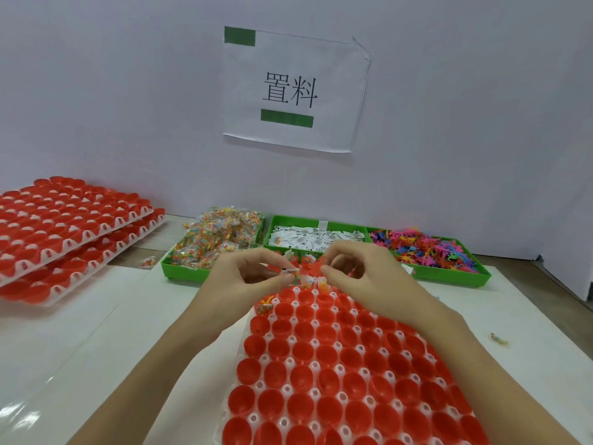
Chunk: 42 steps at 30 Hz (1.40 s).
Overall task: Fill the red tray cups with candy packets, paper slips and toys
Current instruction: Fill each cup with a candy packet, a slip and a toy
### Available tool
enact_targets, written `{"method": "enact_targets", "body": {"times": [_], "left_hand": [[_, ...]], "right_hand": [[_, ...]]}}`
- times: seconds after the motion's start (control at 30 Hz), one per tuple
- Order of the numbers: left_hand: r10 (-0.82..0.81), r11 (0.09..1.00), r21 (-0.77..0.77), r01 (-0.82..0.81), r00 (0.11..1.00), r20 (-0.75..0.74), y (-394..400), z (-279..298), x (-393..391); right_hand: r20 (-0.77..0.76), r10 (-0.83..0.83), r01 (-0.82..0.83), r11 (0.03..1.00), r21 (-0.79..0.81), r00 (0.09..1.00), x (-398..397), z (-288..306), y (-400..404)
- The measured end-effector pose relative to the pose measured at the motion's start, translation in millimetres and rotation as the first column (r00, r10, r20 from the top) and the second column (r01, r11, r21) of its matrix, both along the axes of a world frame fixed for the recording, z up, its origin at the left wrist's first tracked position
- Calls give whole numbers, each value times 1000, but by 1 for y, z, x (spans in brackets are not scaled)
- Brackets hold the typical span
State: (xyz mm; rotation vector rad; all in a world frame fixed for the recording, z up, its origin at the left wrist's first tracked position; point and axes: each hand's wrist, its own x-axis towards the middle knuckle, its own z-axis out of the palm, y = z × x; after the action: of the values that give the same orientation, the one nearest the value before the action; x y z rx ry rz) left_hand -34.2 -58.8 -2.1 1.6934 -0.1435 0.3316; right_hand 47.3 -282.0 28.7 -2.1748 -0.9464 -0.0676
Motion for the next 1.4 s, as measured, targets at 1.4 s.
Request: {"method": "enact_targets", "body": {"times": [1.4], "left_hand": [[54, 637, 756, -151, 987, 151, 13, -19, 11]], "right_hand": [[-45, -62, 49, 968, -245, 997, -9, -31, 53]]}}
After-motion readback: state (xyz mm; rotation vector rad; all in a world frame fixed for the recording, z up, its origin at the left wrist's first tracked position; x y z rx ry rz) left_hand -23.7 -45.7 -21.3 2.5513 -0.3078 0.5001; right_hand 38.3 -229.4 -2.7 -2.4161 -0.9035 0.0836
